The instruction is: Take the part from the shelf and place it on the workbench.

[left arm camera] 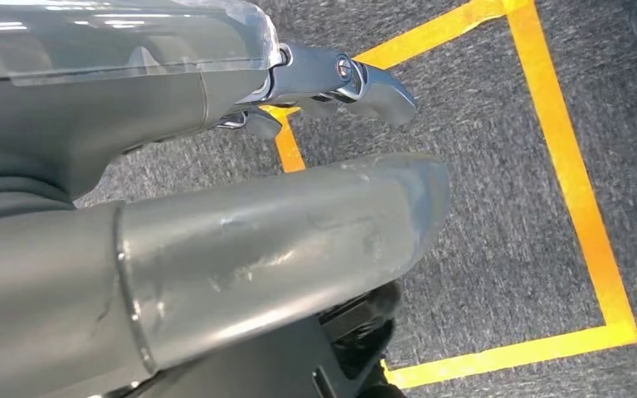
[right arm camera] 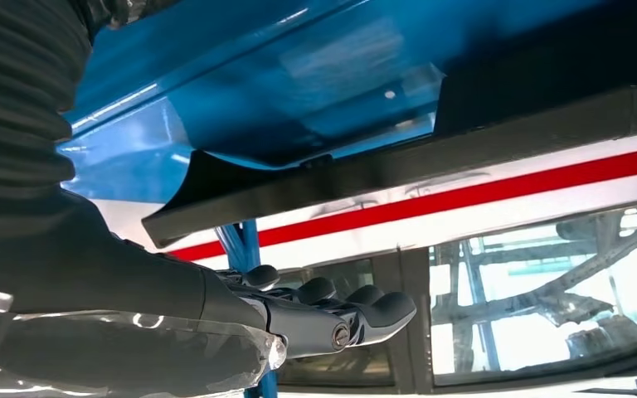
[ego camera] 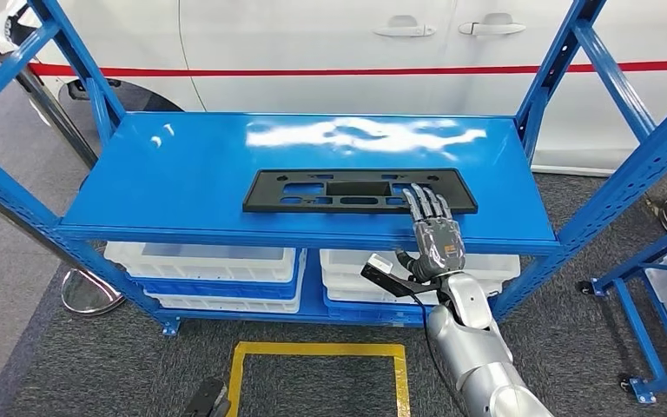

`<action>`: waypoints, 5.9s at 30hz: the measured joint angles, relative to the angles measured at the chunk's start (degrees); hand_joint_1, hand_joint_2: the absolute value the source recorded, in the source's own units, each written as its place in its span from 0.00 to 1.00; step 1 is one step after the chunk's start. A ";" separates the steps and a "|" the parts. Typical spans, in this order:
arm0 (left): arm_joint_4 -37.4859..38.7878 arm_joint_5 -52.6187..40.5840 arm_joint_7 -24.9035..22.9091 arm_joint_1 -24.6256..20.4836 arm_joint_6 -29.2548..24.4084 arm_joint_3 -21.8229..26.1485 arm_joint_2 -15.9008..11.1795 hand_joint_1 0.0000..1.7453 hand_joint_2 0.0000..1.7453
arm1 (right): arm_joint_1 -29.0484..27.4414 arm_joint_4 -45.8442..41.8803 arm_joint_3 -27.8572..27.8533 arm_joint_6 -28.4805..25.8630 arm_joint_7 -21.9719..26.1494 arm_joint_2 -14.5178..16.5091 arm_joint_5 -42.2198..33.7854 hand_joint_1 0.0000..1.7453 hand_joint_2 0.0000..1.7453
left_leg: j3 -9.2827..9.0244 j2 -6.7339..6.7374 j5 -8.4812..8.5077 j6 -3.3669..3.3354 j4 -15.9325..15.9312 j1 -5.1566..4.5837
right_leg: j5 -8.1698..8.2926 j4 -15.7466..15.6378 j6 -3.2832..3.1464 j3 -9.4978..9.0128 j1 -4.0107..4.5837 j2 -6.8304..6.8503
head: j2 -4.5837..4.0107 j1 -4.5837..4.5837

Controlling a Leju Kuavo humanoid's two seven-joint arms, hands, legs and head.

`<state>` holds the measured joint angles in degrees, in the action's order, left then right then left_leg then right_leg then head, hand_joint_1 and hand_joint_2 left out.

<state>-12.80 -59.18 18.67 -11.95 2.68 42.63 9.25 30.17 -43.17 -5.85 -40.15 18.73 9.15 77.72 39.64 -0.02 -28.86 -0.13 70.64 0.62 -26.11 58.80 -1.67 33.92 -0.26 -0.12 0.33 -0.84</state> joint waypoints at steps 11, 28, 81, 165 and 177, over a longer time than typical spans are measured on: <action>-0.01 0.05 0.49 -0.32 -0.03 -0.33 0.11 0.00 0.00 | -0.35 -3.17 -0.44 0.00 3.48 0.03 -2.78 0.00 1.00 | -8.20 0.16 3.43 -2.97 -14.08 -0.40 | -5.18 9.77 2.94 3.90 -0.17 0.05 | 0.00 0.07; 0.01 0.37 1.25 -0.54 -0.84 -0.69 0.35 0.00 0.00 | -1.44 -5.55 -5.24 0.02 5.70 1.68 -2.40 0.00 1.00 | -1.41 -0.08 -5.96 0.40 2.80 0.02 | 2.25 -0.28 -0.07 1.90 -0.31 0.00 | 0.00 0.09; 0.01 1.81 2.77 -0.74 -2.29 -0.71 0.44 0.00 0.00 | -2.85 -6.68 -5.16 0.03 3.65 2.39 -0.88 0.00 1.00 | -5.94 -0.19 3.73 -1.99 -12.35 -0.30 | 0.55 2.95 2.65 2.35 -0.36 0.03 | 0.00 0.12; 0.08 9.50 9.68 4.09 -4.70 2.85 1.30 0.00 1.00 | -11.10 -61.24 23.38 7.18 -0.19 -16.10 -40.64 1.00 1.00 | -6.66 -0.27 3.33 -1.97 -12.80 -0.52 | 0.45 0.44 2.07 1.03 -0.08 -0.07 | 0.00 0.08; 0.16 11.37 10.95 5.48 -4.83 4.61 1.70 0.00 1.00 | -12.64 -66.50 25.64 9.11 -0.92 -19.51 -48.51 1.00 1.00 | -6.61 -0.34 2.97 -1.48 -12.25 -0.36 | 0.12 0.50 2.77 0.52 -0.67 -0.05 | 0.00 0.10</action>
<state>-12.63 -47.81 29.62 -6.47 -2.15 47.24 10.94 17.53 -109.67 19.80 -31.04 17.81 -10.36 29.22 33.03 -0.37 -25.89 -1.60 58.39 0.26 -25.98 59.31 1.11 34.44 -0.93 -0.17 0.33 -0.74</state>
